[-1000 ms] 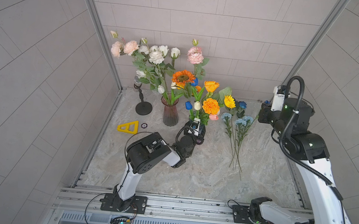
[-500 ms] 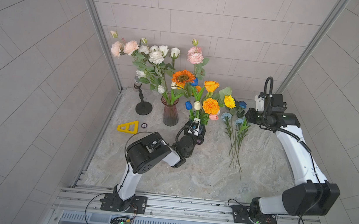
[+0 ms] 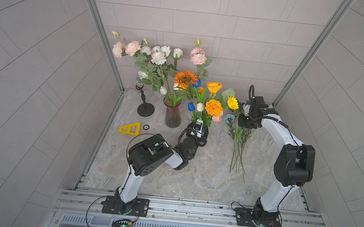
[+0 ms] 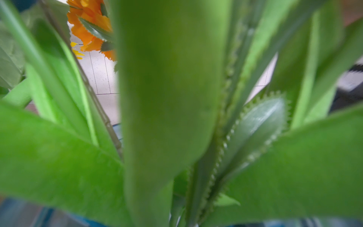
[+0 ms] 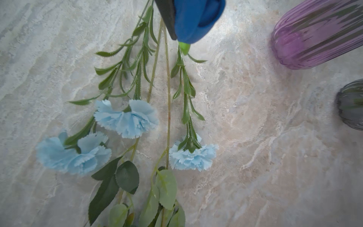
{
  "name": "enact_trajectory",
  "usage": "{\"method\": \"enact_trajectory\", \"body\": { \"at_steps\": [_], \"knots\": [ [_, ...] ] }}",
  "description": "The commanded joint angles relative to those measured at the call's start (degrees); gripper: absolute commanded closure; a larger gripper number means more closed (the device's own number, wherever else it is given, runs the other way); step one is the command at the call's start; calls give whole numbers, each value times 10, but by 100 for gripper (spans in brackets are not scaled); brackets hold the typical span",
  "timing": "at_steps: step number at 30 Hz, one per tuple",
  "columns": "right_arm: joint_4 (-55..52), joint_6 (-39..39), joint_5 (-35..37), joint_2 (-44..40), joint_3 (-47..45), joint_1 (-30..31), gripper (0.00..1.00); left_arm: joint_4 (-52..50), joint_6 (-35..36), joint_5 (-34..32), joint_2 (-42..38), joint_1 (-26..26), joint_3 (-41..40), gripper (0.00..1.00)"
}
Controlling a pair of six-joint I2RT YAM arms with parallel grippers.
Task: Pick out blue flowers from the vase
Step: Place the flower at the center of the board, then pick up the flower from the vase.
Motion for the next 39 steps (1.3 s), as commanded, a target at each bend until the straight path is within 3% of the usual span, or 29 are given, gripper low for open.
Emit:
{"method": "enact_trajectory", "body": {
  "at_steps": [1,6,11,17,22,28,31,35,39],
  "knots": [
    [3,-14,12,35,34,8,83,-57,11,-6,27,2,-8,59],
    [-5,-23,31,96,78,8,79,-56,13,-9,26,2,-10,59],
    [-21,-31,47,109,97,7,63,-57,14,-12,26,2,-9,59],
    [16,-33,86,1,72,8,38,-57,15,-9,26,2,-9,59],
    [18,-41,93,-90,72,20,35,-58,16,-9,26,2,-9,59],
    [71,-74,131,-230,44,123,35,-57,16,-7,26,2,-9,59],
    [86,-81,92,-274,56,172,39,-57,16,-7,26,2,-9,59],
    [115,-124,32,-300,54,271,40,-57,17,-7,27,2,-8,59],
    [96,-174,69,-277,79,370,40,-58,17,-7,27,2,-8,59]
  ]
}}
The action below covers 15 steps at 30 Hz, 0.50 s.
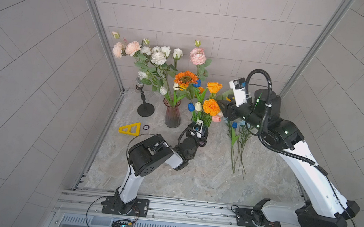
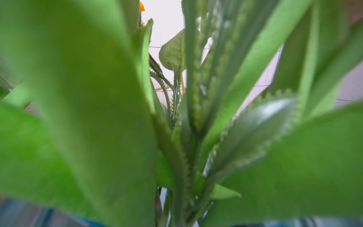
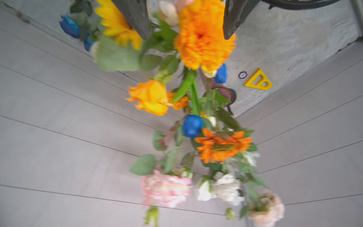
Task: Pick out blue flowers from the vase
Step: Pick up the flower from the vase.
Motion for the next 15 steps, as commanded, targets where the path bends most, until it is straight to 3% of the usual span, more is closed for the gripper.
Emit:
{"method": "enact_trajectory", "body": {
  "at_steps": [1,8,15],
  "knots": [
    [-2,-57,13,22,7,53,40,-57,16,-7,26,2,-8,59],
    [-49,-67,-40,107,78,75,41,-57,16,-7,26,2,-9,59],
    [-73,-52,-49,184,123,71,44,-56,15,-8,26,2,-10,59]
  ]
}}
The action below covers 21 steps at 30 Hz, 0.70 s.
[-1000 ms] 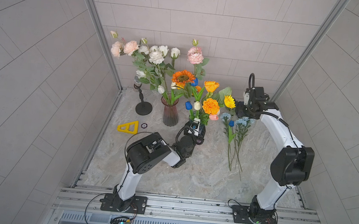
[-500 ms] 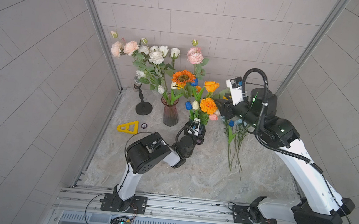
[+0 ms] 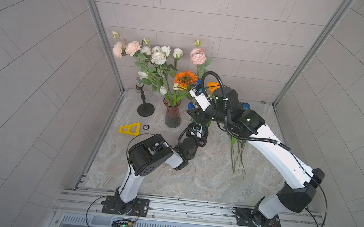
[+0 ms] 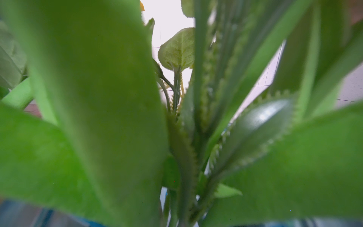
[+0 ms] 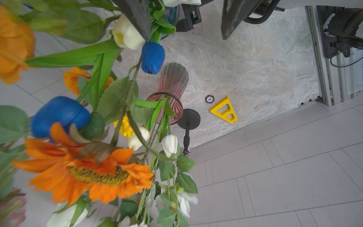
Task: Pick out blue flowers from the vase
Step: Pick up the flower from the vase.
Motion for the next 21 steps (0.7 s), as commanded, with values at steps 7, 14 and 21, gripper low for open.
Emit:
{"method": "enact_trajectory", "body": {
  "at_steps": [7,14,21],
  "knots": [
    [-43,26,-8,68,45,-30,48,-56,14,-9,25,2,-10,59],
    [-56,32,19,87,45,-47,48,-56,14,-10,26,2,-10,59],
    [-64,25,27,108,49,-48,48,-57,14,-10,25,2,-11,59]
  ]
}}
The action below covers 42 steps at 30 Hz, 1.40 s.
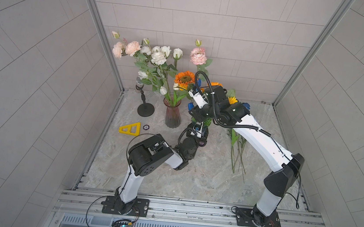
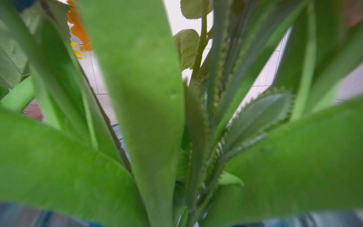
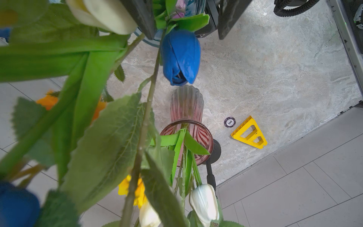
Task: Pick out blue flowers from the vase
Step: Pick up the flower from the vase.
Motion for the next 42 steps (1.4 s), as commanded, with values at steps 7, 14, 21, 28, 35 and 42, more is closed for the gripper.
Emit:
{"method": "enact_trajectory", "body": {
  "at_steps": [7,14,21,28,35,42],
  "knots": [
    [-35,-11,47,47,27,0,48,-56,14,-11,26,2,-11,59],
    [-10,-11,77,51,14,1,53,-57,15,-8,26,2,-10,58],
    [47,-4,104,7,-32,2,78,-58,16,-8,26,2,-9,58],
    [69,5,99,-46,-61,1,81,-57,16,-8,26,2,-9,59],
    [87,8,91,-90,-80,-2,84,-58,16,-8,26,2,-9,59],
    [140,30,28,-122,-101,-8,83,-58,17,-7,26,2,-9,58]
  ]
}}
